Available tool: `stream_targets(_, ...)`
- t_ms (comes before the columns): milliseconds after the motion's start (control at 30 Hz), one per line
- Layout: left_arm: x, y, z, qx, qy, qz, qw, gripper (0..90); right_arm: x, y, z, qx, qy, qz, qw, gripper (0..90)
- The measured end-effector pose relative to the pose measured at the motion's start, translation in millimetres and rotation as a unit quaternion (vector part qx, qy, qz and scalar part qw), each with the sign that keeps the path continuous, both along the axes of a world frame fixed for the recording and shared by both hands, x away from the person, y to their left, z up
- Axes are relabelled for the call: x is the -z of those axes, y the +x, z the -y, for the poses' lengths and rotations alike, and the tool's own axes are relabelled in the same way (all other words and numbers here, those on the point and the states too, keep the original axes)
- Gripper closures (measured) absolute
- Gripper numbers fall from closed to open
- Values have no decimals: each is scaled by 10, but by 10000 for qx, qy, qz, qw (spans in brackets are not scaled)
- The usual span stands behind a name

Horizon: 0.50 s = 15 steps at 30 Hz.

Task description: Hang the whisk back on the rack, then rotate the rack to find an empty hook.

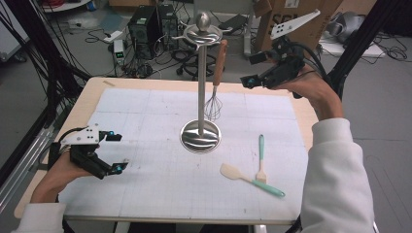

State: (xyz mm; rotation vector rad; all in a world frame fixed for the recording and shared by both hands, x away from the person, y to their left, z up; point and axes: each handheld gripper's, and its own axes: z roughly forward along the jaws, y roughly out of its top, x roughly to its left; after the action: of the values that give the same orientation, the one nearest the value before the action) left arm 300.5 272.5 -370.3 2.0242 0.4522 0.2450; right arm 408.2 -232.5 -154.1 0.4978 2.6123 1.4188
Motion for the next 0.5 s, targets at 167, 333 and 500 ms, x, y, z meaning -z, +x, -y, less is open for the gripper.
stream_targets(167,-2,3,-5,-11,-19,3,10000,17,-110,-54,56,-159,10,85,9998,2)
stream_targets(333,5,-3,0,-7,6,-8,10000,17,-224,-98,107,-223,-78,147,9996,13)
stream_targets(500,6,-14,-7,-22,31,-2,10000,17,-336,-113,161,-198,17,144,9997,172)
